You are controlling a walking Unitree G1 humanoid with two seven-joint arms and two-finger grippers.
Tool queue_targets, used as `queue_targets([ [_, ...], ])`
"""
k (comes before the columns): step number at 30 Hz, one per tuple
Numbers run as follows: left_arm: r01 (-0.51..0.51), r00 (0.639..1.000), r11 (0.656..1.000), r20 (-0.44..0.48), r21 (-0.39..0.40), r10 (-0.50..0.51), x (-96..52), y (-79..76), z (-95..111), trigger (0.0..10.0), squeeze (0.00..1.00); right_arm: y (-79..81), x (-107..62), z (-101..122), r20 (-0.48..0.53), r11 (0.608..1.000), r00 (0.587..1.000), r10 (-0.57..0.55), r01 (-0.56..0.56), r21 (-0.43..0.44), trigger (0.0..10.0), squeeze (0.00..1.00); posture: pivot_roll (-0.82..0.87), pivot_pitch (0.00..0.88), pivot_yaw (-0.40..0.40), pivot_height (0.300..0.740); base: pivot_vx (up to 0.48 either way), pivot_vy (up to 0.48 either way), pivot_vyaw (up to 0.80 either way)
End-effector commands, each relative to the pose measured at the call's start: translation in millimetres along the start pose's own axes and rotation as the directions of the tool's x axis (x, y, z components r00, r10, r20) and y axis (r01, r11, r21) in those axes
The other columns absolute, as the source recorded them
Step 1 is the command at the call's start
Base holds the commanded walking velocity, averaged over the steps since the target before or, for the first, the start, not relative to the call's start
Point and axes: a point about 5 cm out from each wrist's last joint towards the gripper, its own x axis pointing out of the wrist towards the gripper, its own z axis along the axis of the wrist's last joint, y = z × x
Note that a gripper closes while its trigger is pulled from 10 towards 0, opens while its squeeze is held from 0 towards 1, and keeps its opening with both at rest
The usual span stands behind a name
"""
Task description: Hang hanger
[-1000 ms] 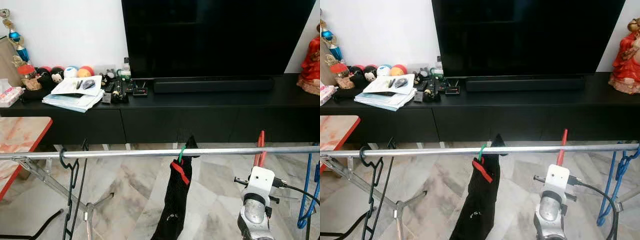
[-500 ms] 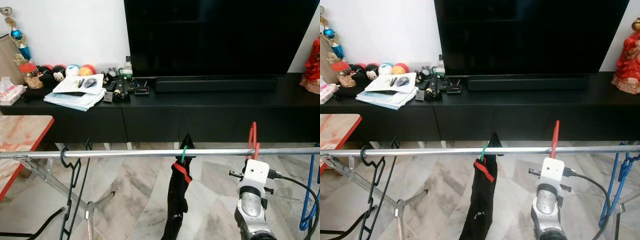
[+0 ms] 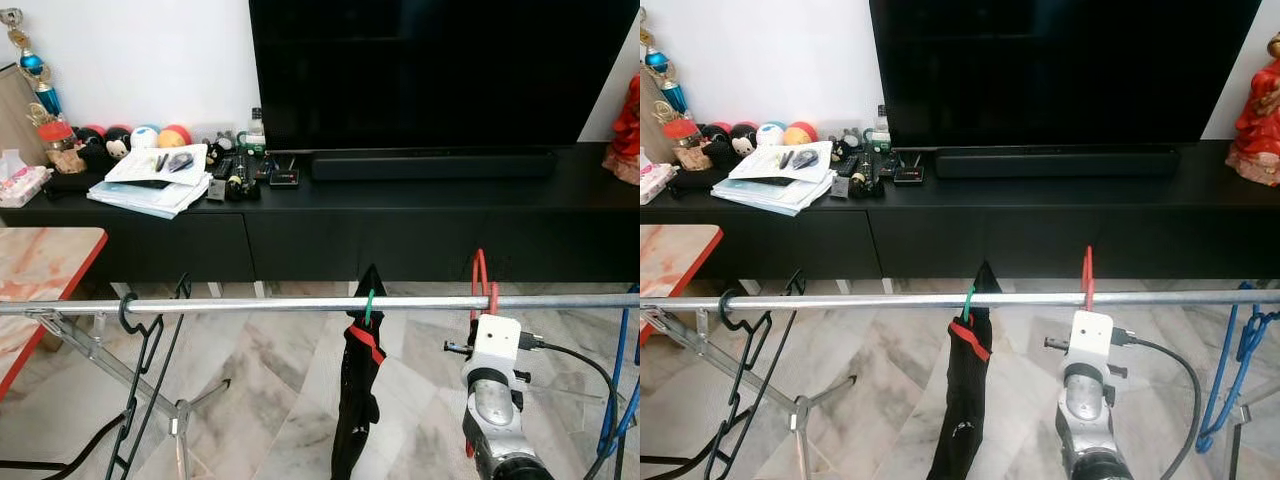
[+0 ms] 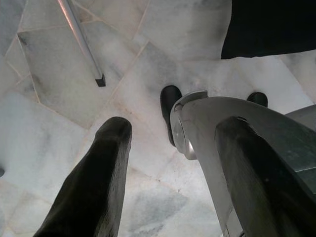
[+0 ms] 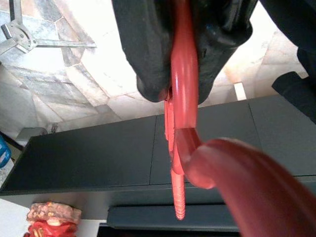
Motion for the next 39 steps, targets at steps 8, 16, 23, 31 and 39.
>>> queue_targets([
  [8, -0.003, 0.999, 1.000, -0.038, 0.001, 0.003, 0.7, -6.6, -8, 10.0, 0.00, 0.5, -1.7, -3, -0.015, 1.000, 1.000, 0.008, -0.007, 0.018, 10.0, 0.20, 0.07, 0.023, 0.043, 0.740, 0.000, 0.000, 0.00],
  [16, 0.009, 0.999, 1.000, -0.036, 0.004, -0.008, 6.0, -23.6, -1, 10.0, 0.00, -1.2, -4.4, -2, 0.032, 0.999, 0.999, -0.005, 0.004, 0.042, 10.0, 0.52, 0.07, 0.023, 0.042, 0.740, 0.000, 0.000, 0.00],
  [23, 0.008, 0.999, 1.000, -0.035, 0.006, -0.008, 7.7, -27.5, 2, 10.0, 0.00, -2.8, -7.2, -4, 0.042, 0.999, 0.999, -0.005, 0.003, 0.051, 10.0, 0.64, 0.07, 0.024, 0.043, 0.740, 0.000, 0.000, 0.00],
  [31, -0.002, 0.999, 1.000, -0.039, 0.004, 0.002, 5.3, -19.0, -1, 10.0, 0.00, -7.6, -10.7, -2, 0.097, 0.997, 0.994, -0.044, 0.038, 0.061, 10.0, 0.64, 0.07, 0.028, 0.042, 0.740, 0.000, 0.000, 0.00],
  [39, -0.006, 0.999, 1.000, -0.052, 0.006, 0.007, 3.8, -16.3, -6, 10.0, 0.00, -13.0, -18.6, 3, 0.183, 0.993, 0.979, -0.090, 0.075, 0.090, 10.0, 0.64, 0.07, 0.032, 0.042, 0.740, 0.000, 0.000, 0.00],
])
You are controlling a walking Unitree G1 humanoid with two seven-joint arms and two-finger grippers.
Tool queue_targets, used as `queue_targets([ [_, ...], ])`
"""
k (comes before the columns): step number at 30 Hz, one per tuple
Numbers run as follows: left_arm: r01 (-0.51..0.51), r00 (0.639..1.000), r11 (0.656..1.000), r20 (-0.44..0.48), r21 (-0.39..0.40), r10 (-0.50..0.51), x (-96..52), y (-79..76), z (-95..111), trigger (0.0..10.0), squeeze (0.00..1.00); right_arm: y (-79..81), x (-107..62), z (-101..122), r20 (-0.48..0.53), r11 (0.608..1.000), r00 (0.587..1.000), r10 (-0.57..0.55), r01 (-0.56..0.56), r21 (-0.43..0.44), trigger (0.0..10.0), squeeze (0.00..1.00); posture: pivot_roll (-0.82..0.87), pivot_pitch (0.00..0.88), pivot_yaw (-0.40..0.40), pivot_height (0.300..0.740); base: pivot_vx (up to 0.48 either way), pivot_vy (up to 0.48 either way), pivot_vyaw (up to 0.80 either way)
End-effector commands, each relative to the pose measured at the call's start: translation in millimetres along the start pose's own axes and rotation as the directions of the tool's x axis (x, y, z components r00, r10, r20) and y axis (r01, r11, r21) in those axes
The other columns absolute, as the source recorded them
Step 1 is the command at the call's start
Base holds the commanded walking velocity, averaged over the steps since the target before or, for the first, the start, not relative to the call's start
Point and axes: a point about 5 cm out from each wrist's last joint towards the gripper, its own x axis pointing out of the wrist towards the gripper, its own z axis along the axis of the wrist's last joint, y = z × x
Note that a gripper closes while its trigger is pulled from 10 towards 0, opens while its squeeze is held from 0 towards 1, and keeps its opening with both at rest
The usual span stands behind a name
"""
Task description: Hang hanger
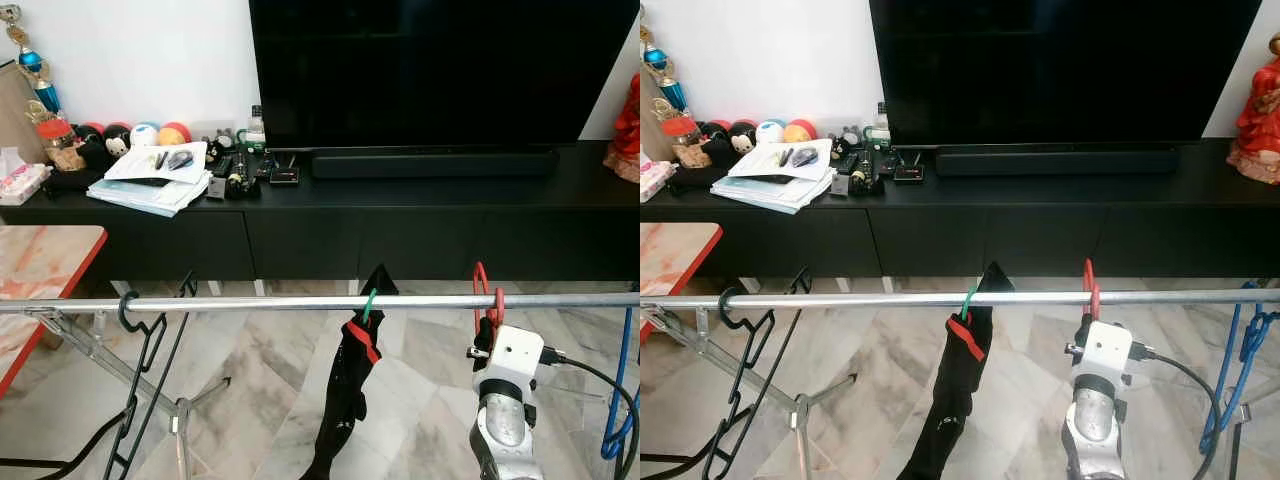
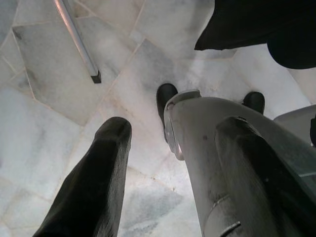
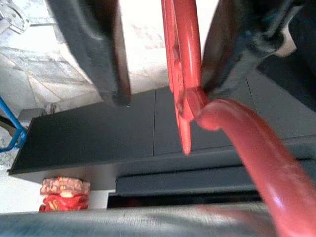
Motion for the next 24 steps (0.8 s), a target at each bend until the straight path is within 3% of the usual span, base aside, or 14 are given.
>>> queue_targets([
  [1, 0.000, 0.999, 1.000, -0.037, 0.019, 0.001, -1.4, 0.7, -9, 10.0, 0.00, 0.3, -2.0, 3, 0.026, 1.000, 1.000, -0.006, 0.006, 0.007, 10.0, 0.64, 0.07, 0.033, 0.040, 0.740, 0.000, 0.000, 0.00],
  [10, -0.007, 0.999, 1.000, -0.050, 0.017, 0.008, -4.1, 7.7, -14, 10.0, 0.00, -6.0, -18.6, 5, 0.091, 1.000, 0.996, 0.002, -0.003, 0.008, 10.0, 0.64, 0.06, 0.031, 0.038, 0.740, 0.000, 0.000, 0.00],
  [20, 0.001, 0.999, 1.000, -0.042, 0.023, 0.000, -2.4, 3.1, -11, 10.0, 0.00, -14.2, -35.2, 6, 0.107, 1.000, 0.994, 0.011, -0.010, -0.008, 10.0, 0.63, 0.06, 0.029, 0.037, 0.740, 0.000, 0.000, 0.00],
  [24, 0.001, 0.999, 1.000, -0.043, 0.026, 0.001, -2.4, 3.3, -11, 10.0, 0.00, -24.2, -45.9, 15, 0.150, 0.999, 0.988, -0.040, 0.045, -0.028, 10.0, 0.64, 0.06, 0.028, 0.036, 0.740, 0.000, 0.000, 0.00],
])
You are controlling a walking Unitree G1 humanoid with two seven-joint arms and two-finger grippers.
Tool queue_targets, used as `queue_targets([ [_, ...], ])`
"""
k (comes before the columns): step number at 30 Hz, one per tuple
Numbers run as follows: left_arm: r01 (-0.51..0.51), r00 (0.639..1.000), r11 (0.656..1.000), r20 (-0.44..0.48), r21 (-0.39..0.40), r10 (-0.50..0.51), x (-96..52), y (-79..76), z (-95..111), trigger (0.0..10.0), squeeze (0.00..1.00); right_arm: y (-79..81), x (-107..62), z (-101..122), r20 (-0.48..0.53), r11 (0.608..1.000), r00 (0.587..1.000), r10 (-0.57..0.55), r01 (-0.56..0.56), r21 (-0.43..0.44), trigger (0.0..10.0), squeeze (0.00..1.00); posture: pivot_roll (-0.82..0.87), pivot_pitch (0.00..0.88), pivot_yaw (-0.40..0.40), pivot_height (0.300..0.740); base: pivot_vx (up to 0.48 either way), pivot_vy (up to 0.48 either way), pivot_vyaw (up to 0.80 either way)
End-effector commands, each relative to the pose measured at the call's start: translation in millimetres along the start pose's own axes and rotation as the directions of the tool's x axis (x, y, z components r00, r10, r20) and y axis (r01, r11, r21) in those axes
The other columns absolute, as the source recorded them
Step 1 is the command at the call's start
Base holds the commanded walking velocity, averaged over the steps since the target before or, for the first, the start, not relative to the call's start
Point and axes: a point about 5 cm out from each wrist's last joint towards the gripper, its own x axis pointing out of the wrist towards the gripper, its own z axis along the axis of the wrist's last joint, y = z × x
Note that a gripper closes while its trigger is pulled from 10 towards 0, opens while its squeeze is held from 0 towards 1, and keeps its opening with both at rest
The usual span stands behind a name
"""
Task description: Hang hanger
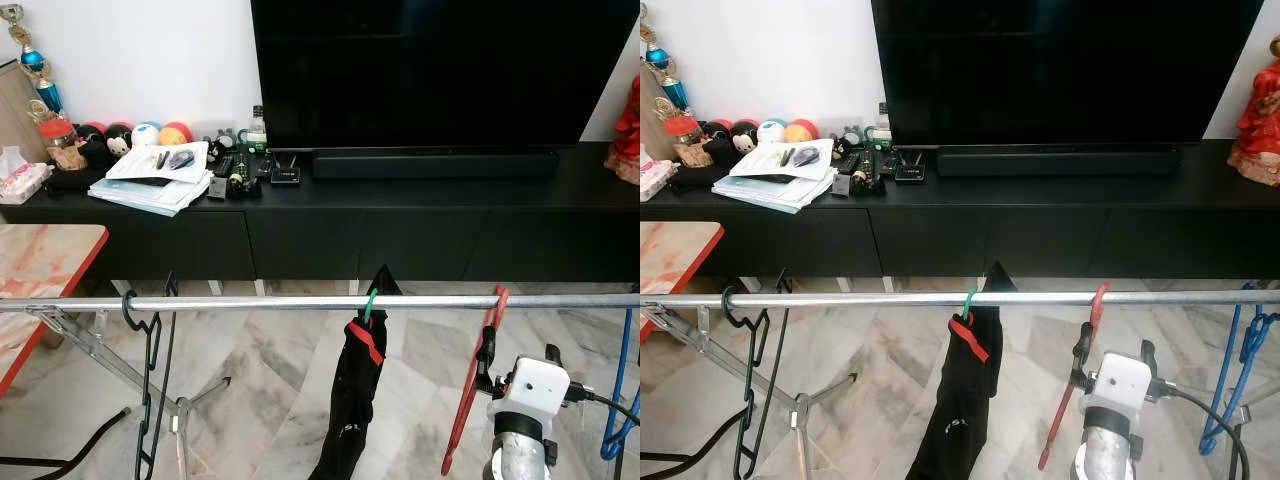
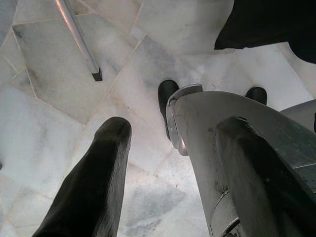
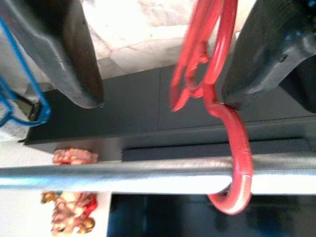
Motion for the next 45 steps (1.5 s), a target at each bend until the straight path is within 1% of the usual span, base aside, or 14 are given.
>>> queue_targets([
  [1, -0.001, 0.999, 1.000, -0.034, 0.002, 0.001, -1.2, -0.1, -8, 10.0, 0.00, -7.3, -1.4, 8, 0.025, 0.998, 0.998, -0.057, 0.057, -0.012, 10.0, 0.64, 0.06, 0.028, 0.036, 0.740, 0.000, 0.000, 0.00],
  [5, -0.001, 0.999, 1.000, -0.035, 0.005, 0.001, -1.1, -0.3, -8, 10.0, 0.00, -21.0, -5.7, 7, -0.005, 0.986, 0.986, -0.164, 0.164, -0.037, 10.0, 0.63, 0.05, 0.027, 0.036, 0.740, 0.000, 0.000, 0.00],
  [9, 0.001, 0.999, 1.000, -0.034, 0.007, 0.000, -1.0, -0.9, -8, 10.0, 0.00, -30.8, -13.6, -14, -0.133, 0.967, 0.958, -0.252, 0.244, -0.074, 10.0, 0.60, 0.05, 0.023, 0.035, 0.740, 0.000, 0.000, 0.00],
  [10, 0.001, 0.999, 1.000, -0.033, 0.007, -0.001, -0.9, -1.0, -8, 10.0, 0.00, -32.3, -16.2, -21, -0.178, 0.964, 0.947, -0.267, 0.260, -0.062, 10.0, 0.53, 0.06, 0.021, 0.035, 0.740, 0.000, 0.000, 0.00],
  [11, 0.000, 0.999, 1.000, -0.032, 0.006, 0.000, -0.9, -1.0, -8, 10.0, 0.00, -34.3, -18.9, -28, -0.216, 0.957, 0.933, -0.290, 0.283, -0.061, 10.0, 0.35, 0.06, 0.016, 0.033, 0.740, 0.000, 0.000, 0.00],
  [18, -0.004, 1.000, 1.000, -0.030, 0.005, 0.004, -1.1, -0.5, -8, 10.0, 0.00, -37.2, -26.9, -45, -0.311, 0.949, 0.896, -0.315, 0.304, -0.086, 10.0, 0.31, 0.06, 0.004, 0.031, 0.740, 0.000, 0.000, 0.00],
  [19, -0.004, 0.999, 1.000, -0.031, 0.006, 0.005, -1.1, -0.5, -8, 10.0, 0.00, -36.7, -29.1, -49, -0.330, 0.952, 0.893, -0.307, 0.292, -0.095, 10.0, 0.18, 0.06, 0.000, 0.032, 0.740, 0.000, 0.000, 0.00],
  [20, -0.004, 0.999, 1.000, -0.031, 0.006, 0.005, -1.1, -0.5, -8, 10.0, 0.00, -36.7, -29.1, -49, -0.330, 0.952, 0.893, -0.307, 0.292, -0.095, 10.0, 0.18, 0.06, 0.000, 0.032, 0.740, 0.000, 0.000, 0.00],
  [22, -0.005, 0.999, 1.000, -0.032, 0.008, 0.006, -1.3, -0.2, -9, 10.0, 0.00, -28.4, -33.0, -60, -0.397, 0.972, 0.889, -0.230, 0.228, -0.052, 10.0, 0.00, 0.06, 0.000, 0.033, 0.740, 0.000, 0.000, 0.00],
  [26, -0.004, 0.999, 1.000, -0.033, 0.012, 0.005, -1.3, -0.4, -9, 10.0, 0.00, -12.7, -39.2, -71, -0.451, 0.995, 0.887, -0.094, 0.093, -0.023, 10.0, 0.00, 0.06, 0.000, 0.034, 0.740, 0.000, 0.000, 0.00],
  [29, -0.003, 0.999, 1.000, -0.033, 0.015, 0.003, -1.3, -0.7, -9, 10.0, 0.00, -0.1, -48.6, -85, -0.538, 1.000, 0.842, 0.024, -0.020, 0.013, 10.0, 0.00, 0.06, 0.000, 0.033, 0.740, 0.000, 0.000, 0.00],
  [40, -0.005, 0.999, 1.000, -0.035, 0.014, 0.006, -1.6, -0.7, -11, 10.0, 0.00, -0.1, -57.7, -100, -0.598, 0.998, 0.799, 0.057, -0.070, 0.001, 10.0, 0.00, 0.06, 0.000, 0.030, 0.740, 0.000, 0.000, 0.00],
  [42, -0.005, 0.999, 1.000, -0.038, 0.015, 0.006, -1.6, -1.0, -11, 10.0, 0.00, 2.2, -60.5, -103, -0.624, 0.995, 0.776, 0.089, -0.100, 0.017, 10.0, 0.00, 0.06, 0.000, 0.031, 0.740, 0.000, 0.000, 0.00],
  [45, -0.004, 0.999, 1.000, -0.038, 0.014, 0.004, -1.4, -1.6, -11, 10.0, 0.00, 7.2, -75.4, -119, -0.732, 0.974, 0.663, 0.155, -0.228, -0.001, 10.0, 0.00, 0.05, 0.000, 0.035, 0.740, 0.000, 0.000, 0.00],
])
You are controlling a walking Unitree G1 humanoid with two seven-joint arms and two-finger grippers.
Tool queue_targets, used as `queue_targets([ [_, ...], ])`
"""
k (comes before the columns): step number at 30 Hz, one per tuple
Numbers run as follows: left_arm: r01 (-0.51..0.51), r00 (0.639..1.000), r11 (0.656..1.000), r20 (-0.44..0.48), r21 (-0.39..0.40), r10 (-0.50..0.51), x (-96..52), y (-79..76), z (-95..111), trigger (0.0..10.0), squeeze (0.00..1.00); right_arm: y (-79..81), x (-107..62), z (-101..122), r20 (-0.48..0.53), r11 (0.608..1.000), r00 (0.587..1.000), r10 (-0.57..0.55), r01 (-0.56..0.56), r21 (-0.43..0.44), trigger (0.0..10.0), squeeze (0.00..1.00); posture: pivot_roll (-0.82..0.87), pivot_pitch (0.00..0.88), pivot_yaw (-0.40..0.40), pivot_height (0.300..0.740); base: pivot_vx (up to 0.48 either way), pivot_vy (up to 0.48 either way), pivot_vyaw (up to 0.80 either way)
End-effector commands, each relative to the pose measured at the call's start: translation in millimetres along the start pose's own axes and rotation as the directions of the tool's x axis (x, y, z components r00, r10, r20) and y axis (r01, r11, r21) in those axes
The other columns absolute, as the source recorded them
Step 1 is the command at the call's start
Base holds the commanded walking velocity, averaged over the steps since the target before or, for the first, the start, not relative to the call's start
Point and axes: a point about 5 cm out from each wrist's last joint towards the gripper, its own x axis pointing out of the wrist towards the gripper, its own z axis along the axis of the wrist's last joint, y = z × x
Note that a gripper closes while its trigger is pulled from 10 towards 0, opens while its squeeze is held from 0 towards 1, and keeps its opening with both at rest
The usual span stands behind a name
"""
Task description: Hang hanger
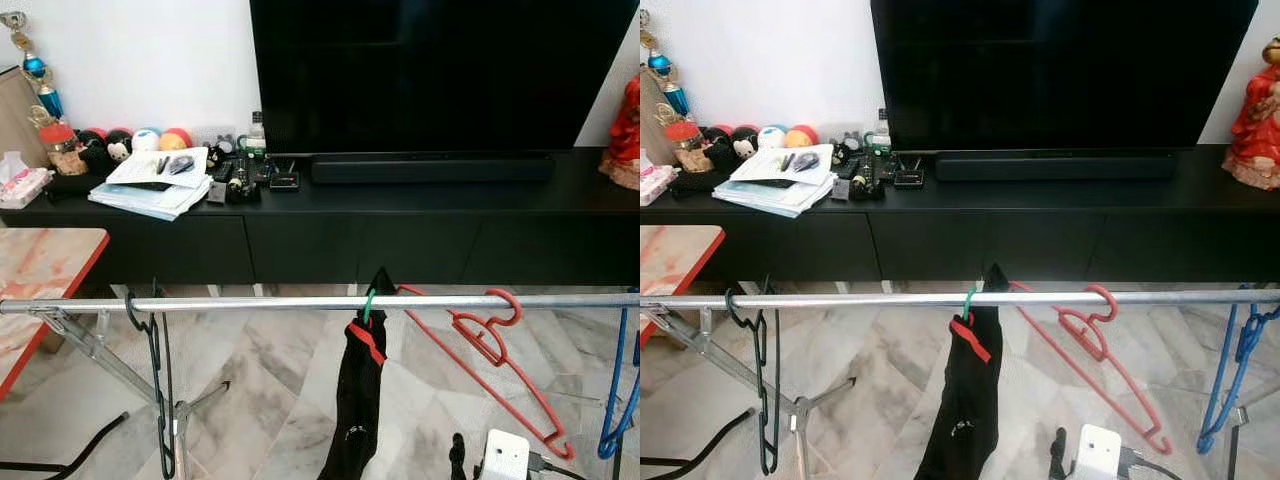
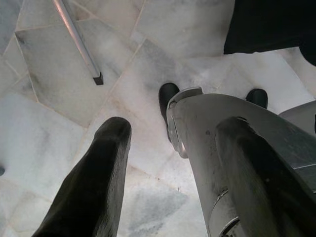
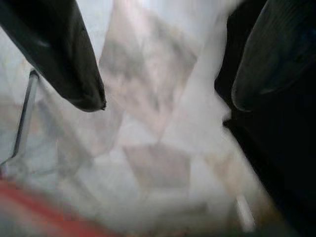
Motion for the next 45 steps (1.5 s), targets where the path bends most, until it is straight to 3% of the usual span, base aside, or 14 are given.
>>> queue_targets([
  [1, 0.002, 0.999, 1.000, -0.035, 0.009, -0.001, -1.4, -0.6, -9, 10.0, 0.00, 5.5, -3.0, -16, -0.094, 0.998, 0.994, 0.047, -0.051, -0.044, 10.0, 0.00, 0.05, 0.000, 0.035, 0.740, 0.000, 0.000, 0.00],
  [13, -0.003, 1.000, 1.000, -0.031, 0.020, 0.003, -0.9, -0.5, -7, 10.0, 0.00, 7.0, -6.6, -39, -0.248, 0.995, 0.965, 0.091, -0.098, -0.016, 10.0, 0.00, 0.06, 0.013, 0.050, 0.740, 0.000, 0.000, 0.00],
  [24, 0.004, 0.999, 0.999, -0.040, 0.052, -0.002, -1.0, -0.2, -8, 10.0, 0.00, 14.3, -9.1, -42, -0.245, 0.989, 0.959, 0.140, -0.150, -0.022, 10.0, 0.01, 0.06, 0.028, 0.051, 0.740, 0.000, 0.000, 0.00],
  [25, 0.004, 0.999, 0.999, -0.040, 0.053, -0.002, -1.0, -0.3, -8, 10.0, 0.00, 14.1, -10.0, -43, -0.251, 0.988, 0.958, 0.139, -0.150, -0.026, 10.0, 0.26, 0.06, 0.028, 0.051, 0.740, 0.000, 0.000, 0.00],
  [26, 0.004, 0.999, 0.999, -0.040, 0.052, -0.002, -1.0, -0.3, -8, 10.0, 0.00, 13.7, -10.7, -45, -0.255, 0.988, 0.957, 0.137, -0.149, -0.029, 10.0, 0.31, 0.06, 0.028, 0.051, 0.740, 0.000, 0.000, 0.00],
  [28, 0.005, 0.999, 0.999, -0.040, 0.051, -0.003, -1.0, -0.5, -8, 10.0, 0.00, 13.2, -13.1, -50, -0.272, 0.988, 0.952, 0.139, -0.152, -0.029, 10.0, 0.29, 0.06, 0.028, 0.048, 0.740, 0.000, 0.000, 0.00],
  [30, 0.005, 0.999, 0.999, -0.039, 0.051, -0.003, -1.0, -0.5, -8, 10.0, 0.00, 13.6, -14.5, -52, -0.273, 0.986, 0.951, 0.147, -0.162, -0.035, 5.4, 0.24, 0.06, 0.028, 0.048, 0.740, 0.000, 0.000, 0.00],
  [31, 0.006, 0.999, 0.999, -0.040, 0.052, -0.004, -1.0, -0.5, -8, 10.0, 0.00, 13.6, -14.9, -52, -0.272, 0.986, 0.951, 0.149, -0.165, -0.037, 0.0, 0.00, 0.06, 0.028, 0.048, 0.740, 0.000, 0.000, 0.00],
  [35, 0.007, 0.999, 0.999, -0.041, 0.054, -0.004, -1.0, -0.3, -8, 10.0, 0.00, 12.2, -15.7, -54, -0.283, 0.986, 0.949, 0.142, -0.161, -0.048, 0.0, 0.00, 0.06, 0.029, 0.049, 0.740, 0.000, 0.000, 0.00],
  [36, 0.007, 0.999, 0.998, -0.041, 0.054, -0.004, -1.0, -0.3, -8, 10.0, 0.00, 11.4, -16.1, -56, -0.289, 0.986, 0.947, 0.137, -0.158, -0.051, 1.7, 0.00, 0.06, 0.029, 0.049, 0.740, 0.000, 0.000, 0.00],
  [37, 0.006, 0.999, 0.998, -0.041, 0.056, -0.004, -1.0, -0.3, -8, 10.0, 0.00, 10.0, -16.7, -57, -0.297, 0.986, 0.946, 0.133, -0.156, -0.056, 10.0, 0.00, 0.06, 0.029, 0.049, 0.740, 0.000, 0.000, 0.00],
  [44, 0.006, 0.999, 0.998, -0.041, 0.055, -0.004, -1.1, -0.2, -8, 10.0, 0.00, 8.4, -17.3, -59, -0.303, 0.984, 0.943, 0.140, -0.167, -0.064, 9.8, 0.00, 0.06, 0.029, 0.048, 0.740, 0.000, 0.000, 0.00],
  [45, 0.006, 0.999, 0.998, -0.041, 0.055, -0.003, -1.1, -0.2, -8, 10.0, 0.00, 8.5, -17.3, -59, -0.303, 0.984, 0.942, 0.142, -0.169, -0.065, 2.1, 0.00, 0.06, 0.029, 0.048, 0.740, 0.000, 0.000, 0.00],
])
